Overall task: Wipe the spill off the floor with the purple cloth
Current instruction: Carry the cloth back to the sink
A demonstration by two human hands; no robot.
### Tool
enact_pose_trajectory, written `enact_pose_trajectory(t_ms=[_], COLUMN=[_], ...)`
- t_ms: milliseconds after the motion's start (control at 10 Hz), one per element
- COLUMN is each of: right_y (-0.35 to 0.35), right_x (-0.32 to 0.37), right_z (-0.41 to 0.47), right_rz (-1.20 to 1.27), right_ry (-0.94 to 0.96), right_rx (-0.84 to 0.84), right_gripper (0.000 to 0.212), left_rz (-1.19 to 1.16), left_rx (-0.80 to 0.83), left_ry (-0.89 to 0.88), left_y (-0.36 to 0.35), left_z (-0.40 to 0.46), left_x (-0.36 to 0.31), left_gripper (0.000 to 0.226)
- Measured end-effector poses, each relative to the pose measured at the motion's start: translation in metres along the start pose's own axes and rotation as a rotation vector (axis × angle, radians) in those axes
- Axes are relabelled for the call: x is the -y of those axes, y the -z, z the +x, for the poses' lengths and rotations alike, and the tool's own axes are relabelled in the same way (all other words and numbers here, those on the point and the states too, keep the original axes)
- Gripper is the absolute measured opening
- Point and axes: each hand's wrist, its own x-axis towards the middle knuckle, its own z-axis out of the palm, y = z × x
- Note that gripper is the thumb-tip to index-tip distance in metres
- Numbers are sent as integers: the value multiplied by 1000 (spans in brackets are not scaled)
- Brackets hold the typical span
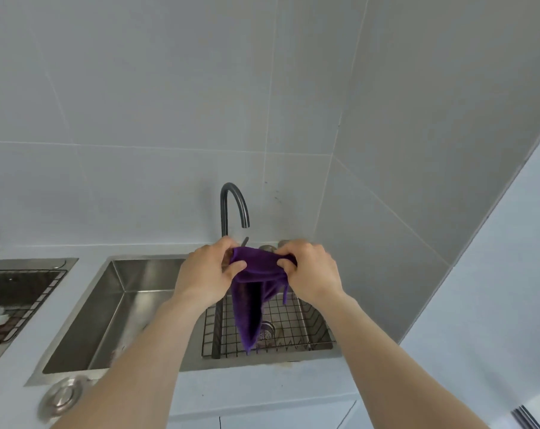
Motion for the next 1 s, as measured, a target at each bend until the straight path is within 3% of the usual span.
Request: enact_pose_trajectory(t_ms=[200,500,700,800,900,1000], right_y=[-66,-180,-239,-257,-263,-257], right_x=[-77,-170,-221,-232,-233,-229], right_z=[71,114,80,66,65,71], right_rz=[-28,-54,-161,-162,-145,-131], right_ry=[-88,-164,-120,-109,-117,-140], right_rx=[197,433,698,886,930,878], right_gripper=[26,24,62,70,67,62], left_rz=[6,185,270,297,314,302], left_rx=[153,351,615,807,930,892], left_ry=[63,124,169,122,128,120], left_y=[-85,-209,-271,-290,-297,-292], left_z=[73,124,110,98,89,90], left_x=[36,95,115,122,129,129], left_gripper=[33,23,60,70,72,69])
